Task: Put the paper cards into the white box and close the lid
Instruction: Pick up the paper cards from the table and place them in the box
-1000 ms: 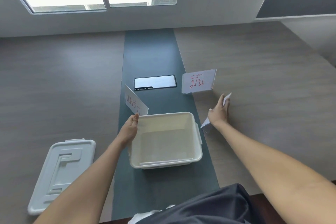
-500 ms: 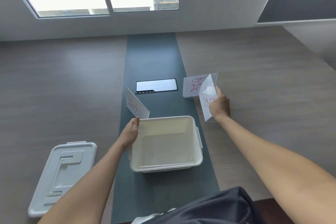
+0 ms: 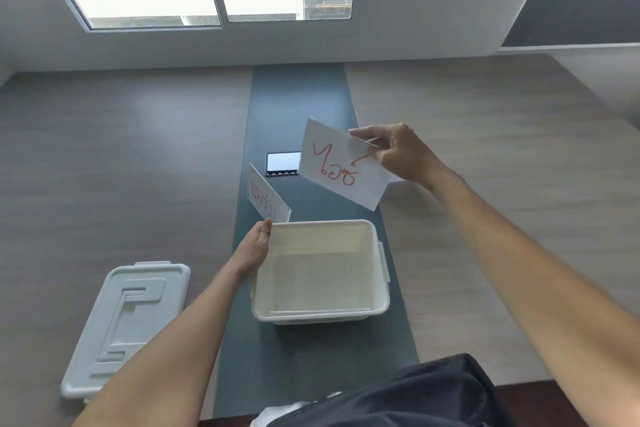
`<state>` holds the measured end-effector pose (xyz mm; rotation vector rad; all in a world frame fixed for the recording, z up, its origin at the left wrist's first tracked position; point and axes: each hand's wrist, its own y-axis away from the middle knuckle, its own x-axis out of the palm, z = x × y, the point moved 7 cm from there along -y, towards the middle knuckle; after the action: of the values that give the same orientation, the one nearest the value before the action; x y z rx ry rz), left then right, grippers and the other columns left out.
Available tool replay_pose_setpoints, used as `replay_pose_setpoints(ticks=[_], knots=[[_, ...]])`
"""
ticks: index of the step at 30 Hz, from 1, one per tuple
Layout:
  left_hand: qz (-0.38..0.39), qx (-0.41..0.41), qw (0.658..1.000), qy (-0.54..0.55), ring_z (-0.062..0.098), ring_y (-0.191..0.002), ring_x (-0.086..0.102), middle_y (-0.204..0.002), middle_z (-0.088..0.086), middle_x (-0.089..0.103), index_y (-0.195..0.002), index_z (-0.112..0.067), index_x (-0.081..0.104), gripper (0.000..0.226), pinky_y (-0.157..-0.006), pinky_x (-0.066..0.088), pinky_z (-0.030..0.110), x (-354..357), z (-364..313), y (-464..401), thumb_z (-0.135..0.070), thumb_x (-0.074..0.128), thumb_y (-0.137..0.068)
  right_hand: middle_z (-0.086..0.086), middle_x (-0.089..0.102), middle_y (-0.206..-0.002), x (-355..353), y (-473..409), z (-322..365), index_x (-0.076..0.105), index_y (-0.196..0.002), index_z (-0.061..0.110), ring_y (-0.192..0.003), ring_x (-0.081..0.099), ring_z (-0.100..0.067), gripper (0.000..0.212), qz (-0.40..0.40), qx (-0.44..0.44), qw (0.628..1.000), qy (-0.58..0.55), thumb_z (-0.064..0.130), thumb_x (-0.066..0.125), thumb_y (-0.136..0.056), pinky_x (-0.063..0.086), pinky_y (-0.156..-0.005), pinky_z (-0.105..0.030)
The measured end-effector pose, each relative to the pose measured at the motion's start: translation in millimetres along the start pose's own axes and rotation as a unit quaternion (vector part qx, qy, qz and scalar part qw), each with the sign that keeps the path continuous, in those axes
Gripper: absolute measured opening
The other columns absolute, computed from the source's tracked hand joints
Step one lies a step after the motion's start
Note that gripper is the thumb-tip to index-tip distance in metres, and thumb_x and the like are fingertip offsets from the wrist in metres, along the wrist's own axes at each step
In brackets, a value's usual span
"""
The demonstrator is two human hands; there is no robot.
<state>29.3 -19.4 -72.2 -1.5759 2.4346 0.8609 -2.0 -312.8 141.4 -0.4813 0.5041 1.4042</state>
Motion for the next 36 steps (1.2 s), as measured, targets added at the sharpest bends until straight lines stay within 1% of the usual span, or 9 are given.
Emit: replay_pose_setpoints(ticks=[2, 6, 10, 15, 18, 24, 27, 30, 36], knots=[[0.006, -0.001, 1.0, 0.008, 0.021, -0.116, 0.059, -0.12, 0.0, 0.063, -0.119, -0.021, 0.057, 0.053, -0.106, 0.044, 0.048, 0.5, -1.2, 1.6, -0.061, 0.028, -0.1, 0.003, 0.075, -0.103, 13.2, 7.7, 4.9, 0.07, -0.127, 0.016, -0.101, 0.075, -0.02, 0.047, 0.059, 0.004, 0.998, -0.003, -0.009, 0.053, -0.091, 0.063, -0.082, -0.036], [0.019, 0.002, 1.0, 0.024, 0.02, -0.121, 0.057, -0.127, 0.0, 0.062, -0.126, -0.02, 0.056, 0.053, -0.109, 0.042, 0.045, 1.1, -5.6, 4.0, -0.058, 0.027, -0.101, 0.004, 0.078, -0.104, 44.8, 24.2, 0.1, 0.074, -0.121, 0.021, -0.091, 0.078, -0.013, 0.053, 0.169, 0.046, 0.984, -0.021, -0.013, 0.05, -0.087, 0.064, -0.081, -0.037], [0.026, -0.008, 0.998, 0.058, 0.023, -0.115, 0.063, -0.123, 0.004, 0.066, -0.125, -0.018, 0.057, 0.051, -0.104, 0.048, 0.049, 2.6, -6.6, 4.7, -0.055, 0.029, -0.102, 0.013, 0.08, -0.094, 82.7, 42.6, -11.0, 0.075, -0.12, 0.023, -0.089, 0.078, -0.008, 0.053, 0.273, 0.088, 0.958, -0.013, -0.012, 0.052, -0.087, 0.063, -0.081, -0.03], [0.023, -0.015, 0.998, 0.062, 0.023, -0.111, 0.063, -0.114, 0.002, 0.064, -0.123, -0.017, 0.054, 0.05, -0.099, 0.05, 0.044, 4.3, -8.4, 8.0, -0.055, 0.03, -0.102, 0.011, 0.078, -0.107, 125.3, 58.8, -41.1, 0.077, -0.116, 0.025, -0.096, 0.076, -0.011, 0.052, 0.314, 0.111, 0.943, -0.005, -0.01, 0.056, -0.083, 0.063, -0.084, -0.036], [0.015, -0.014, 0.998, 0.066, 0.023, -0.116, 0.061, -0.122, 0.005, 0.064, -0.126, -0.014, 0.055, 0.053, -0.104, 0.047, 0.044, 3.3, -6.4, 6.6, -0.055, 0.031, -0.102, 0.013, 0.079, -0.105, 144.9, 70.4, -63.1, 0.079, -0.109, 0.034, -0.101, 0.074, -0.004, 0.053, 0.323, 0.12, 0.939, 0.016, -0.004, 0.058, -0.077, 0.058, -0.097, -0.035], [0.012, -0.015, 0.998, 0.061, 0.022, -0.117, 0.06, -0.125, 0.006, 0.063, -0.126, -0.016, 0.056, 0.053, -0.106, 0.046, 0.045, 2.6, -4.6, 4.0, -0.056, 0.031, -0.102, 0.004, 0.076, -0.119, 168.5, 99.1, -84.6, 0.075, -0.119, 0.017, -0.115, 0.069, -0.012, 0.047, 0.404, 0.169, 0.897, -0.054, -0.006, 0.059, -0.082, 0.049, -0.109, -0.033], [0.015, -0.008, 0.998, 0.062, 0.021, -0.116, 0.06, -0.125, 0.005, 0.063, -0.125, -0.016, 0.056, 0.052, -0.105, 0.045, 0.043, 3.7, -5.3, 3.9, -0.056, 0.03, -0.102, -0.013, 0.072, -0.126, 176.3, 106.8, -87.7, 0.068, -0.128, 0.005, -0.122, 0.066, -0.025, 0.042, 0.452, 0.192, 0.866, -0.096, -0.006, 0.064, -0.087, 0.049, -0.108, -0.034], [0.015, -0.009, 0.998, 0.065, 0.021, -0.114, 0.06, -0.125, 0.005, 0.063, -0.125, -0.015, 0.056, 0.052, -0.103, 0.046, 0.041, 3.6, -7.2, 4.8, -0.054, 0.03, -0.102, -0.018, 0.07, -0.127, 175.9, 101.9, -84.9, 0.066, -0.13, 0.001, -0.122, 0.066, -0.027, 0.041, 0.449, 0.195, 0.865, -0.114, -0.003, 0.066, -0.089, 0.052, -0.103, -0.029], [0.018, -0.021, 0.997, 0.067, 0.024, -0.117, 0.061, -0.125, 0.005, 0.063, -0.127, -0.017, 0.055, 0.055, -0.106, 0.046, 0.048, 2.9, -6.4, 4.9, -0.059, 0.031, -0.1, -0.011, 0.077, -0.113, 156.6, 56.8, -75.1, 0.07, -0.122, 0.004, -0.108, 0.073, -0.022, 0.032, 0.322, 0.135, 0.926, -0.144, 0.015, 0.071, -0.092, 0.057, -0.096, -0.033]])
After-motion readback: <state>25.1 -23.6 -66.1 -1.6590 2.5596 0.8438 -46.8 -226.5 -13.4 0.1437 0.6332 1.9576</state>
